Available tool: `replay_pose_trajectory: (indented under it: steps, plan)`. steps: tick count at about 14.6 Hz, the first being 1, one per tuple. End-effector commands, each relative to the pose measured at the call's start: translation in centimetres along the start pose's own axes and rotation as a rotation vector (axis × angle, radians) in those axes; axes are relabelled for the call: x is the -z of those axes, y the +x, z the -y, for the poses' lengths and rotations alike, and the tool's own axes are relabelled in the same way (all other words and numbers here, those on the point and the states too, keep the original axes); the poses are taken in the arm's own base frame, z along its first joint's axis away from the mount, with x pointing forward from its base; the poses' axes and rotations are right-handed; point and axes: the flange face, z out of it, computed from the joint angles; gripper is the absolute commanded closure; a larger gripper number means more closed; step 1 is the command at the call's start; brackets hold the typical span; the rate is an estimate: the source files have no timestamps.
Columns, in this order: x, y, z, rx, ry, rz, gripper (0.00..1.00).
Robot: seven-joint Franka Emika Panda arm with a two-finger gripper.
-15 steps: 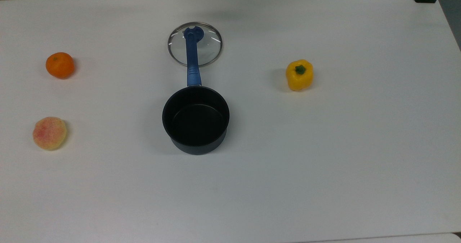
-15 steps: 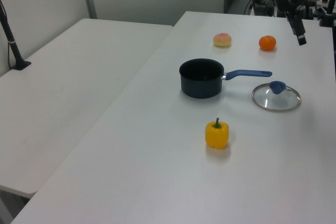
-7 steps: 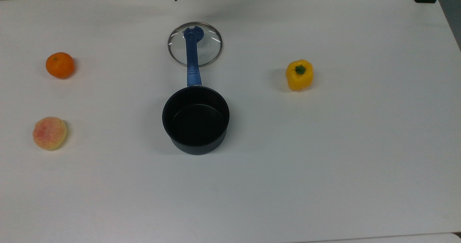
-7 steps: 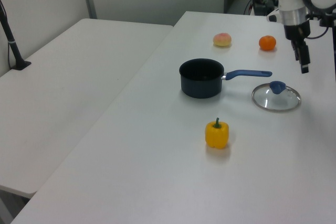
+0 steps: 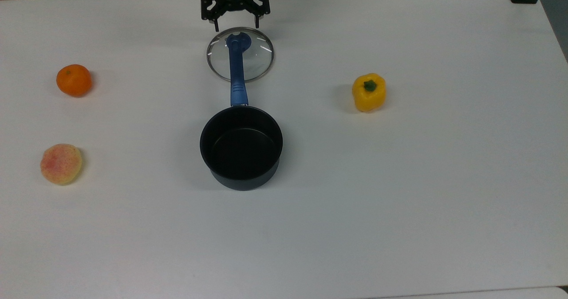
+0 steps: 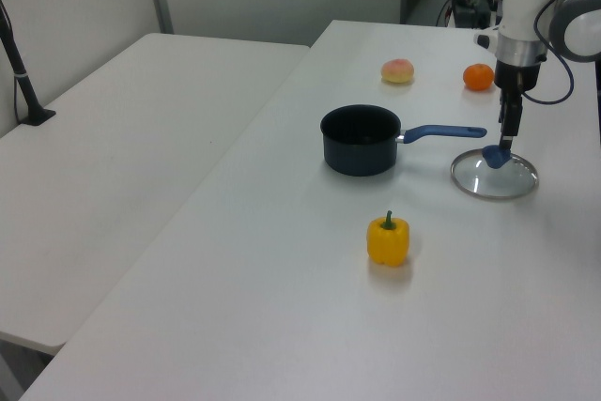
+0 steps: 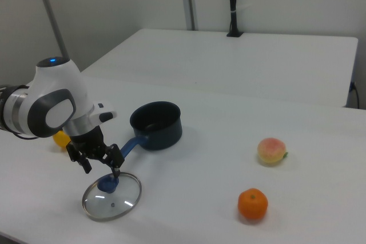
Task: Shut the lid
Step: 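Lower the open gripper over the blue knob of the glass lid, then close the gripper on the blue knob of the glass lid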
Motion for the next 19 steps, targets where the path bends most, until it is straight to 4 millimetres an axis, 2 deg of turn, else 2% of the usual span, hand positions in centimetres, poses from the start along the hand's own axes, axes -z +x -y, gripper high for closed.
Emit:
replay_pose_trajectory:
  steps: [1, 5, 11, 12, 13, 14, 17, 19]
  plan:
    - [-1.6, 0.4, 0.3, -0.056, -0.015, -0.048, 0.0]
    - [-3.6, 0.6, 0.7, -0.056, -0.013, -0.046, 0.0]
    - [-5.5, 1.0, 1.1, -0.045, -0.012, -0.032, 0.0]
    - [-5.6, 1.0, 1.1, -0.042, -0.013, -0.029, 0.11]
    - [-5.6, 0.9, 1.1, -0.04, -0.013, -0.027, 0.27]
    - [-5.6, 0.9, 1.0, -0.042, -0.015, -0.029, 0.47]
    - [-5.6, 0.9, 1.1, -0.042, -0.014, -0.024, 0.95]
    - [-5.5, 0.8, 1.1, -0.05, -0.014, -0.021, 1.0]
